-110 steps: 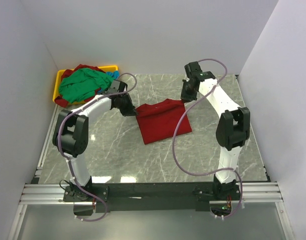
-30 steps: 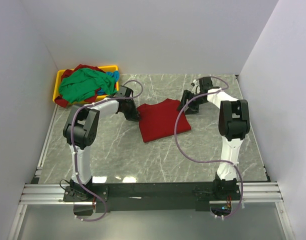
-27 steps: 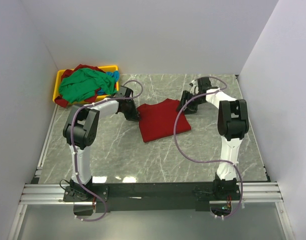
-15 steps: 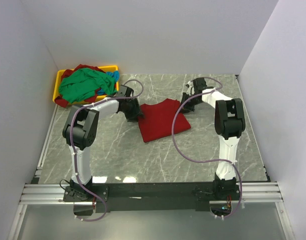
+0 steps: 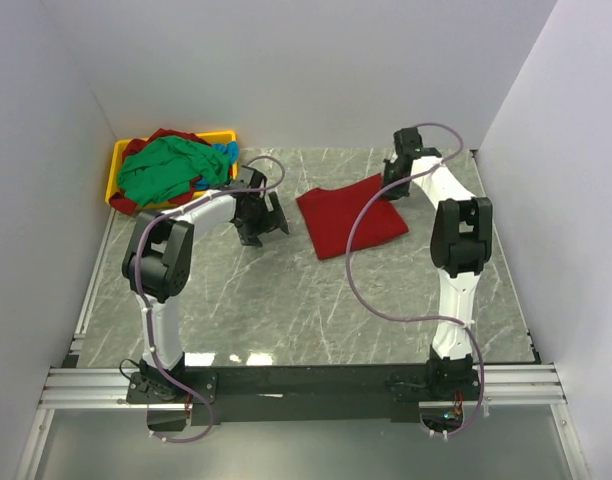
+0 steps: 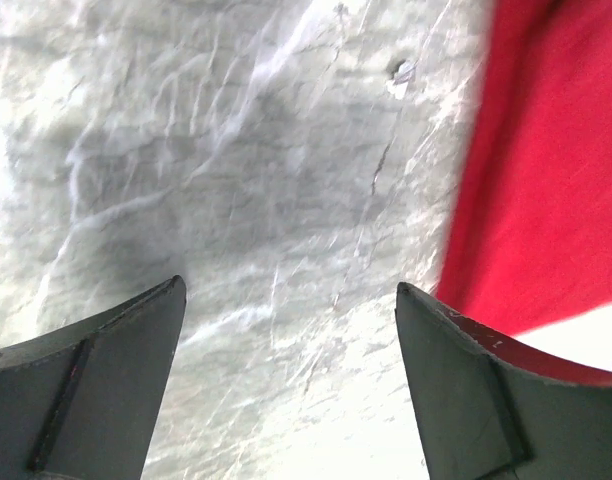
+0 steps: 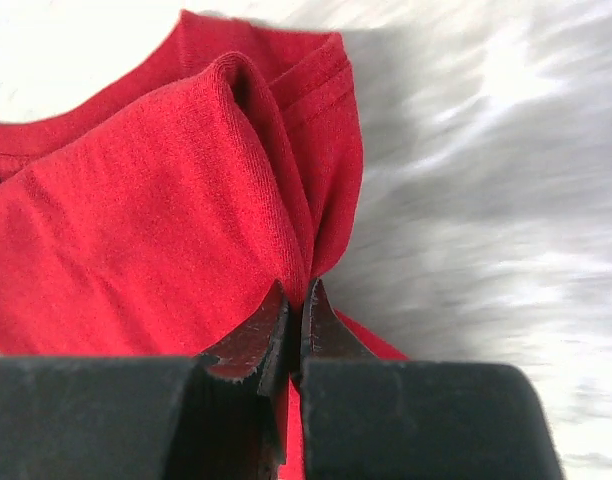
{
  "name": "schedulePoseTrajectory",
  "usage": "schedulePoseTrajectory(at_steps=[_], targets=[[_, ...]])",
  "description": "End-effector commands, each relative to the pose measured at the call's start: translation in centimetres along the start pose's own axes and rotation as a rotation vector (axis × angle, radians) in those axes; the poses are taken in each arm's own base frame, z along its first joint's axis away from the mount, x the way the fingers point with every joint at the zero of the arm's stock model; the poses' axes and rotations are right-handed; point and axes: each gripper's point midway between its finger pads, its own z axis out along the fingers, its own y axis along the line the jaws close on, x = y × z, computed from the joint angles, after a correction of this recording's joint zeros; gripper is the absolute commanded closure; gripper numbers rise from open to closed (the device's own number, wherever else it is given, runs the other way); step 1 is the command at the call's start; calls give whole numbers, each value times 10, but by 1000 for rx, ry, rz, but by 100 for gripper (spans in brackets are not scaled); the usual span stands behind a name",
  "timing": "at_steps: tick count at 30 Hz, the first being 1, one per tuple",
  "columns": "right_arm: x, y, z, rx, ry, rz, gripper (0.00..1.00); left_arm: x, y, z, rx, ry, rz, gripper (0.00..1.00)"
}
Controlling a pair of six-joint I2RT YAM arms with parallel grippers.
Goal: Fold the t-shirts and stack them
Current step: Neatly place the folded tshirt to the corner
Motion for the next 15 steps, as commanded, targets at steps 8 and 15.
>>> schedulePoseTrajectory(at_steps=[8, 15], targets=[[-67, -125, -7, 334, -134, 154, 100, -5, -9, -49, 25, -61, 4, 6], [-105, -175, -16, 500, -215, 112, 100, 0, -8, -56, 17, -50, -33, 6]])
